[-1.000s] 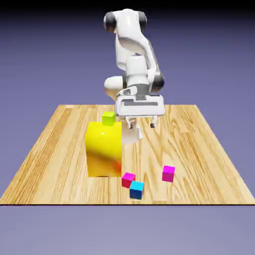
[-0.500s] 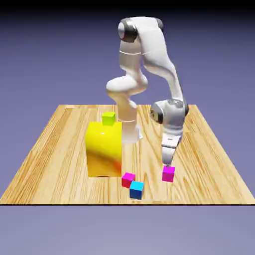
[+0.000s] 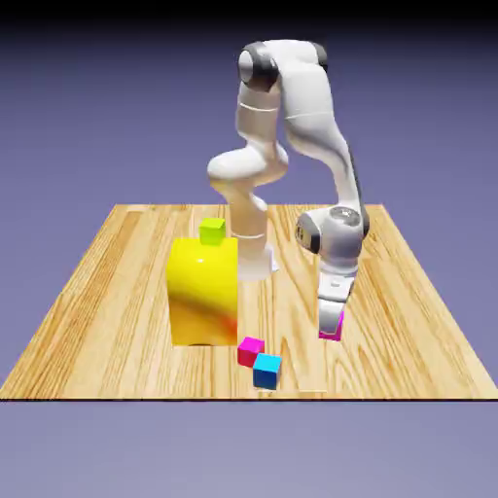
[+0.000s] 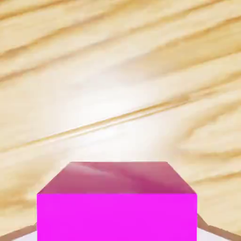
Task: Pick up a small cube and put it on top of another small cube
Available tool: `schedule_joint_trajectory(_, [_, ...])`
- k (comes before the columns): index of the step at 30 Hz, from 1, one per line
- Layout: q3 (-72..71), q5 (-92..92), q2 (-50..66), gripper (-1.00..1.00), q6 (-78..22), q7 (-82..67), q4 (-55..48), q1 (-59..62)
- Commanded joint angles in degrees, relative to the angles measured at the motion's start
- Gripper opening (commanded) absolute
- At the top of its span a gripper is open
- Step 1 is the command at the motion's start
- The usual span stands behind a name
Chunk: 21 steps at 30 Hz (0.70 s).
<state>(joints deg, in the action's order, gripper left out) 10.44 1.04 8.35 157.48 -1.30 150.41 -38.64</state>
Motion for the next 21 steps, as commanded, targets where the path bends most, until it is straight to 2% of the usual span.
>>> schedule_joint_trajectory(1, [0.01, 0.00, 0.00, -1.00, 0.04, 0.00, 0.00, -0.01])
schedule_joint_trajectory(16, [-2.70, -1.80, -8.56, -1.00, -8.93, 33.32, -0.13, 30.08])
schedule_joint_trajectory(21, [-4.12, 0.38, -0.26, -1.00, -0.79, 31.76, -0.23, 31.11])
